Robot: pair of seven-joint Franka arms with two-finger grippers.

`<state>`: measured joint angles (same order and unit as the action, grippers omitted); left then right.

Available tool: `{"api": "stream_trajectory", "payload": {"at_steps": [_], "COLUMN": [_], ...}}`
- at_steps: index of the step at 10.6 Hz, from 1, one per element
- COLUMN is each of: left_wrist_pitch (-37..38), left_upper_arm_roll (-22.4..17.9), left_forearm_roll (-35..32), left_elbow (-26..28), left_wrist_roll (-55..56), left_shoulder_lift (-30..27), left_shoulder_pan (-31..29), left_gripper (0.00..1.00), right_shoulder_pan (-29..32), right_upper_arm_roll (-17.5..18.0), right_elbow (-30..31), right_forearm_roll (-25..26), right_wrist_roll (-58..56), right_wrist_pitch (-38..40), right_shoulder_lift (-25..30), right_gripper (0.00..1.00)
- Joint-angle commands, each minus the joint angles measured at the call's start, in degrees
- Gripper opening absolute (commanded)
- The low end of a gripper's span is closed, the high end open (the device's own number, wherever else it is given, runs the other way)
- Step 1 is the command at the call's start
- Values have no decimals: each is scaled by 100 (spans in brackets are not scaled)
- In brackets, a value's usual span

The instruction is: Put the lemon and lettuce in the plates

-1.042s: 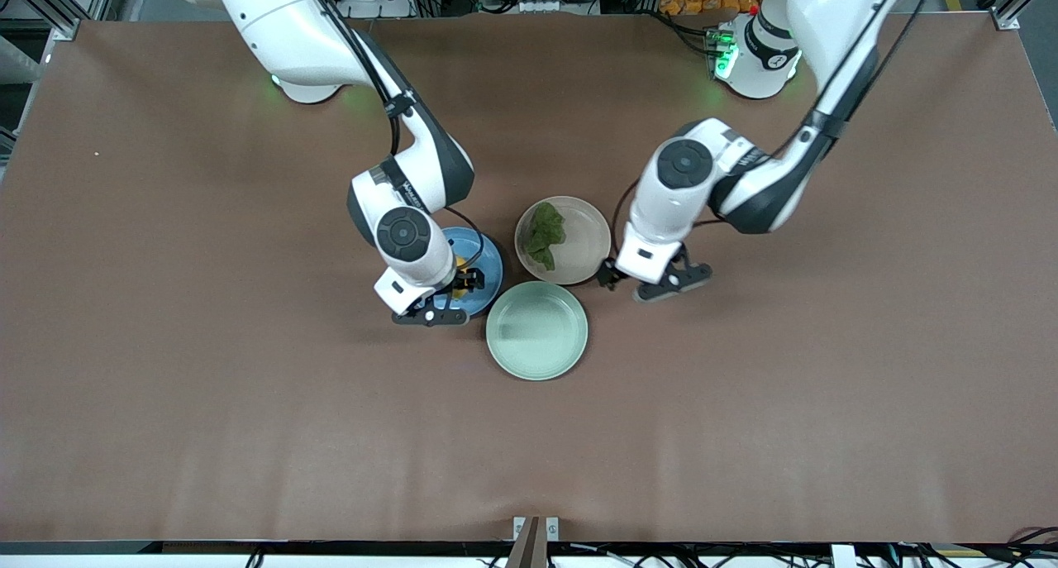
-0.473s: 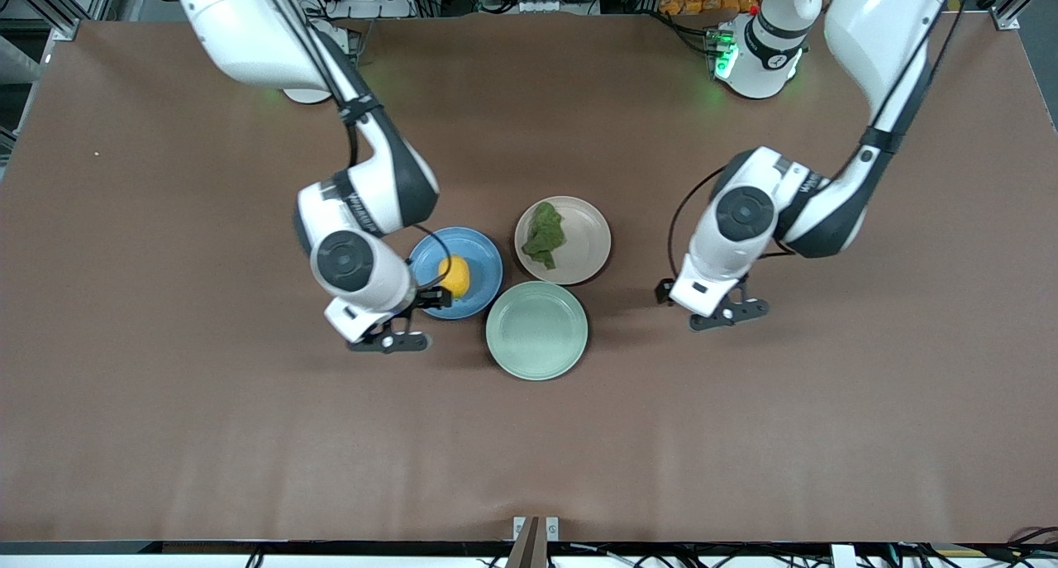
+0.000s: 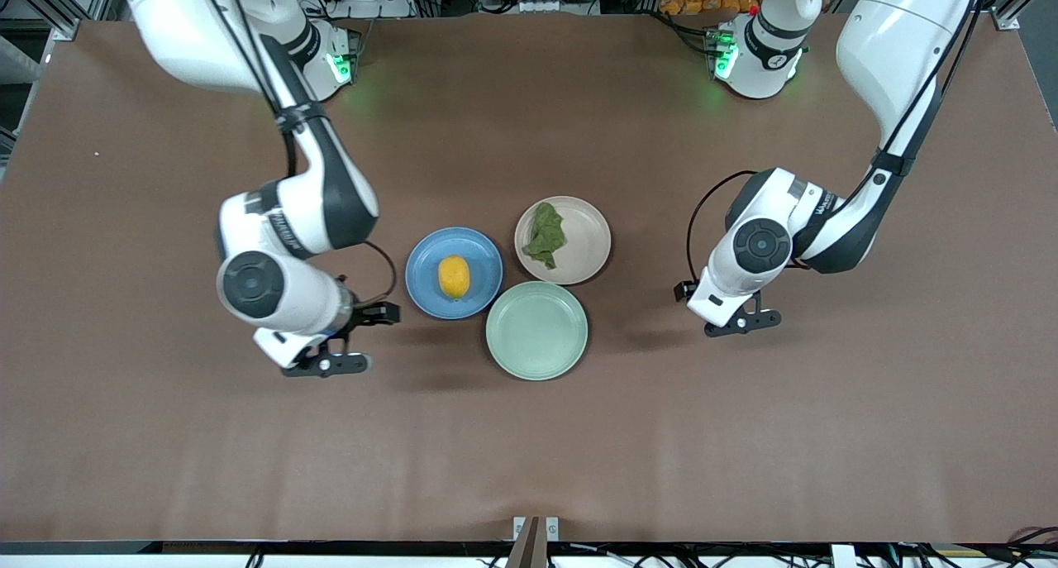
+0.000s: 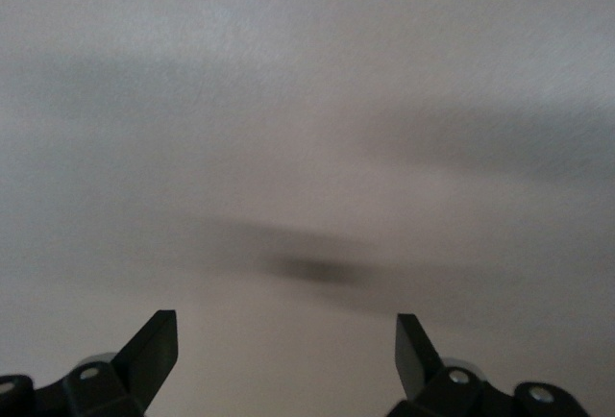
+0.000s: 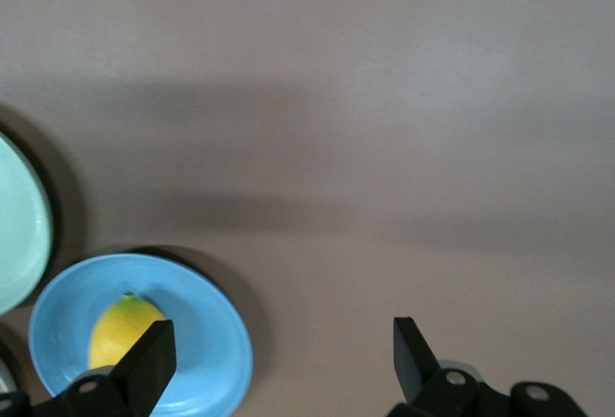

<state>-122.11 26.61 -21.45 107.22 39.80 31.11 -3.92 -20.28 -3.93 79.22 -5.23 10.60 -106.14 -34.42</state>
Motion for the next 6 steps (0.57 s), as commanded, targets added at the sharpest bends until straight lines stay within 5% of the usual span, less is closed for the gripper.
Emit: {"api": "stream_trajectory", "payload": {"at_steps": [1,4,6], "left_wrist_pitch": [258,206,206], "left_upper_arm_roll": [2,-225,-794], "left_forearm_roll": [-18,745,1402], "left_elbow": [183,510,729], "left_wrist_roll": [-594,-789,-1559], "left_shoulder_lift": [-174,-613,-1209], "left_shoulder_pan": [-126,40,408], "left_gripper": [100,100,100], "right_shoulder_pan": [453,910,1209], "right_upper_arm_roll": [68,59,59], "right_elbow": [14,14,14], "right_forearm_roll": [22,75,75], "right_wrist_roll": [-417,-769,-1110], "right_wrist_pitch": [225,523,603], "right_shoulder_lift": [260,506,664], "right_gripper": [100,100,100]}}
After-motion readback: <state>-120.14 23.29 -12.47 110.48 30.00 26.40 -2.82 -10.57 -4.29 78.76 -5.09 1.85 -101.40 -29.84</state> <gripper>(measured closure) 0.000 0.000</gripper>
